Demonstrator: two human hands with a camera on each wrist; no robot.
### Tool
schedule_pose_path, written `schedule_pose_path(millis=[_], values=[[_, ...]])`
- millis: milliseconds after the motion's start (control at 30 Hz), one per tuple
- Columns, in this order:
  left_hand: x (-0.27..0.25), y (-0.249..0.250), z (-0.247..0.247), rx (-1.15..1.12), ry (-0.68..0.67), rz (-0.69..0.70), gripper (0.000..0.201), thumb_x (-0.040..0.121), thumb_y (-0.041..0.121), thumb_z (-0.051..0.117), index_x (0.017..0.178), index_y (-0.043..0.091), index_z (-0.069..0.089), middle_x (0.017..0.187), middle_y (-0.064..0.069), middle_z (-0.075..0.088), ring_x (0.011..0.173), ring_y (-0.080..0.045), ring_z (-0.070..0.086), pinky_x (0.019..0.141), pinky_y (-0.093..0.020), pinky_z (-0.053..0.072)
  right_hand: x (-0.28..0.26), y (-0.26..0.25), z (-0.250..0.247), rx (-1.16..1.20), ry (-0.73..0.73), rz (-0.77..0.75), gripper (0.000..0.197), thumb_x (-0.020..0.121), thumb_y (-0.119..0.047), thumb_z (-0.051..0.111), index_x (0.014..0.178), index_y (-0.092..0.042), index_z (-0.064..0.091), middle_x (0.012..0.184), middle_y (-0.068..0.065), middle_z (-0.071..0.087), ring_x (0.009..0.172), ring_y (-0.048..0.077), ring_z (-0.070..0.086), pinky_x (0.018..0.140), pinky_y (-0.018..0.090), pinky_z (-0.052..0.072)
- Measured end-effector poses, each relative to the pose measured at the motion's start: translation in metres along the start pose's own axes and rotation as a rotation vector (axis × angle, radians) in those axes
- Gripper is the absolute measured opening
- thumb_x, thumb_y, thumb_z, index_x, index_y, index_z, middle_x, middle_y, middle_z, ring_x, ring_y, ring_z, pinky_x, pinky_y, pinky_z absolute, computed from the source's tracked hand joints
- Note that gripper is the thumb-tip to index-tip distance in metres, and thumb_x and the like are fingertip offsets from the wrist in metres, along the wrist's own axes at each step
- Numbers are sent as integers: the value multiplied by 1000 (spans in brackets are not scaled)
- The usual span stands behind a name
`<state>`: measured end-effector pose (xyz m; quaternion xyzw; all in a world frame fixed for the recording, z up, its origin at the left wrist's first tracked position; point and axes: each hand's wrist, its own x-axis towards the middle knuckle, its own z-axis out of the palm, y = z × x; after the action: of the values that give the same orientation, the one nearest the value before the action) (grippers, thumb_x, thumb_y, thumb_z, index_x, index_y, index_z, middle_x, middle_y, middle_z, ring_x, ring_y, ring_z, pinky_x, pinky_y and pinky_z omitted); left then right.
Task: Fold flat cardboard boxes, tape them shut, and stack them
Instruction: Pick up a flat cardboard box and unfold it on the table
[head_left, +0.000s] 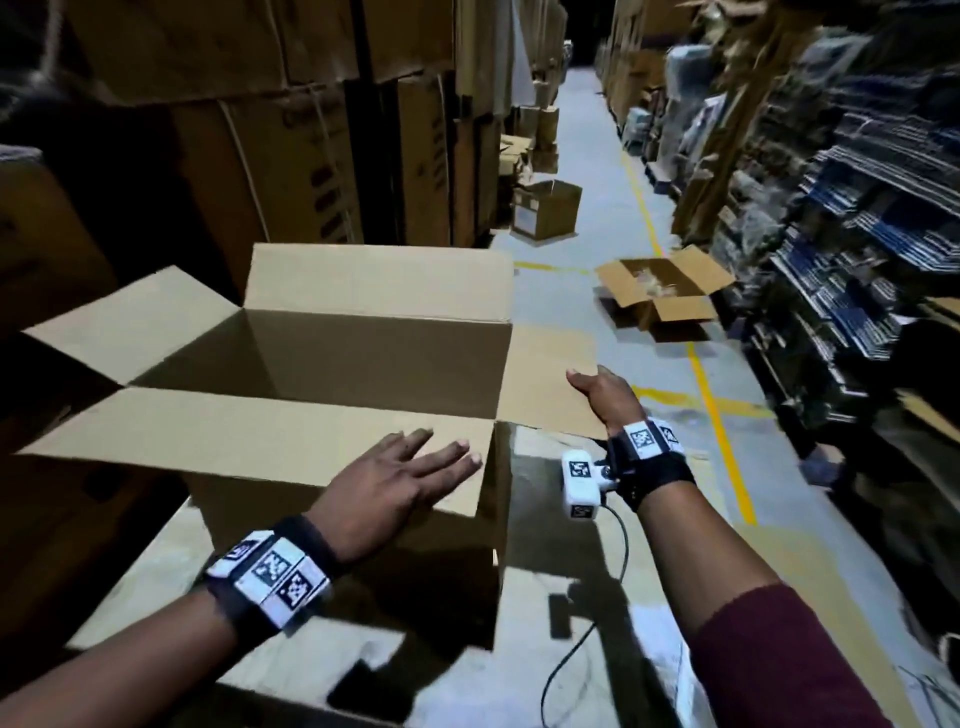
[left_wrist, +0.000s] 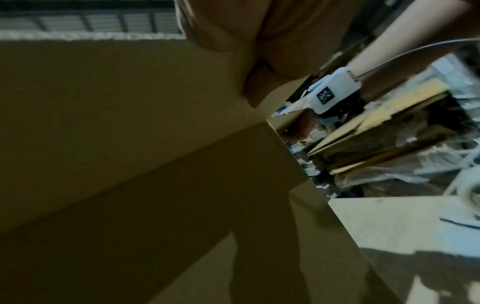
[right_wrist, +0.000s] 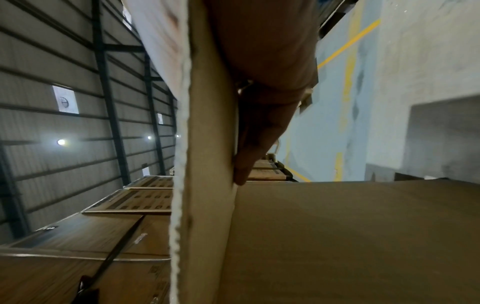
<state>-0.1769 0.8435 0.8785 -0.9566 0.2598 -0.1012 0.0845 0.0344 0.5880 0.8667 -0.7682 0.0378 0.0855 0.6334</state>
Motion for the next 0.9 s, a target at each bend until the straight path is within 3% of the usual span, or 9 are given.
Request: schedule_pose_path(millis=[67, 133, 233, 400, 533, 600, 700, 833, 900], values=[[3, -14, 10, -120, 14, -58, 80, 78, -6, 58, 149, 27, 43, 149, 0, 50, 129, -37, 55, 101, -52, 49, 10, -5, 6, -63, 63, -11, 41, 99, -11, 63, 132, 10, 54, 123, 13, 64, 87, 23, 64, 56, 11, 45], [12, -29, 19, -261, -6, -98, 84, 83, -10, 60, 152, 33, 39, 156, 7, 40, 141, -32, 42, 113, -46, 36, 20, -10, 8, -100, 154, -6, 42, 96, -10, 65, 132, 9, 56, 126, 18, 65, 106, 28, 64, 62, 17, 46], [39, -36, 42, -392, -169, -47, 71, 98, 0, 48, 154, 40, 28, 161, 13, 28, 149, -23, 29, 119, -32, 23, 26, -7, 10, -162, 239, -35, 28, 91, 1, 62, 118, 6, 65, 104, 15, 68, 91, 26, 63, 59, 16, 47], [69, -12, 93, -210, -333, 155, 71, 95, 9, 54, 157, 27, 26, 162, -7, 29, 142, -39, 36, 110, -46, 37, 34, 25, 8, -246, 270, 53, 29, 85, 3, 54, 110, -7, 65, 102, 13, 72, 84, 28, 63, 71, 26, 43], [62, -17, 120, -433, -365, 175, 82, 91, 71, 45, 157, 33, 13, 167, -6, 13, 152, -28, 13, 119, -49, 18, 40, 35, 1, -267, 268, 62, 29, 88, 1, 54, 113, -9, 64, 102, 10, 69, 80, 23, 61, 60, 22, 42], [61, -35, 129, -482, -345, 72, 88, 88, 82, 27, 158, 31, 15, 167, -6, 10, 153, -24, 10, 122, -42, 14, 43, 35, 5, -292, 259, 41, 27, 87, -1, 55, 111, -9, 64, 101, 9, 70, 81, 23, 61, 59, 21, 42], [57, -79, 151, -346, -286, -168, 98, 81, 85, 0, 157, 27, 23, 164, -5, 23, 151, -26, 20, 123, -44, 13, 39, 33, 11, -317, 284, 63, 35, 82, -9, 55, 116, -15, 62, 105, 5, 71, 90, 25, 66, 73, 28, 51], [46, -105, 169, -307, -134, -249, 73, 87, 81, 23, 132, 34, 55, 120, 5, 63, 118, -21, 53, 113, -41, 27, -4, 27, 49, 80, 215, 75, 52, 82, 4, 56, 130, -17, 58, 99, 8, 72, 76, 26, 68, 59, 27, 52], [44, -102, 170, -372, -80, -291, 63, 86, 78, 28, 116, 35, 62, 106, 10, 63, 106, -19, 56, 103, -39, 32, -30, 27, 87, 49, 177, -12, 67, 76, -4, 61, 141, -23, 54, 122, 3, 70, 103, 23, 68, 81, 31, 55]])
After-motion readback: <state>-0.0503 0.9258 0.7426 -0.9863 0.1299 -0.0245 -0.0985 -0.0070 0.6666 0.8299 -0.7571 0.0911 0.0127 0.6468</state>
